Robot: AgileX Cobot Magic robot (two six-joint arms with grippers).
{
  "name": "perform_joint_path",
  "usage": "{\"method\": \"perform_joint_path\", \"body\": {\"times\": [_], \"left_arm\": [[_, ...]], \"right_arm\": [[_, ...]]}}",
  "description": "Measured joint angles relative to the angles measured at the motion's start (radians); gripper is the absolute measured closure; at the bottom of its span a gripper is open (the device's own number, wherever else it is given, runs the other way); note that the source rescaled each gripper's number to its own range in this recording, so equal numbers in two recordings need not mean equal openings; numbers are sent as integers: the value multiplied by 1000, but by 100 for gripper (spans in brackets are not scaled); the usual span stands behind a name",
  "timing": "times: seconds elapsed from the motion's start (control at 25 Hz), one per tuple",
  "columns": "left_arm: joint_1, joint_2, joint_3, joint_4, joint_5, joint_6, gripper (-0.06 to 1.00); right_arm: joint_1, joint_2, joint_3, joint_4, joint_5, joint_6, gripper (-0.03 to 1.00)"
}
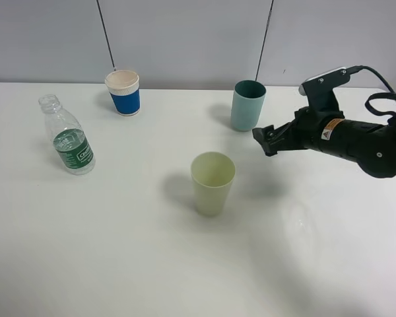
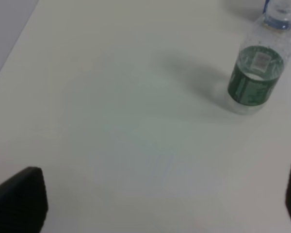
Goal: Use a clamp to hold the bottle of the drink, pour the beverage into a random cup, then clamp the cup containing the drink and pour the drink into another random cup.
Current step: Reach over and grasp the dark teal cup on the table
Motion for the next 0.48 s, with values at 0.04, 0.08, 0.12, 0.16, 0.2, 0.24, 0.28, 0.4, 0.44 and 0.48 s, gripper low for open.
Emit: {"method": "perform_joint_path", "body": {"times": [0.04,0.08,0.12,0.16,0.2,0.24,0.28,0.4,0.44,0.48], "left_arm": [[0,0,0,0,0,0,-5],[0,0,0,0,0,0,-5],[0,0,0,0,0,0,-5],[0,0,0,0,0,0,-5],[0,0,0,0,0,0,-5],[0,0,0,0,0,0,-5],[0,0,0,0,0,0,-5],[0,0,0,0,0,0,-5],[0,0,0,0,0,0,-5],[0,0,0,0,0,0,-5]], "right_arm": [[0,14,-1,18,-25,-11,-2],[0,26,-1,29,-50,-22,-2],[0,36,-1,37,-71,-32,-2],[0,47,-1,42,-92,-42,-2],[0,58,-1,44,-108,-45,-2],[0,70,-1,45,-125,-49,-2],[0,81,-1,45,-145,-50,-2],[0,118,-1,49,-201,-51,-2],[0,129,-1,50,-225,-51,-2],[0,140,-1,52,-246,-52,-2]]}}
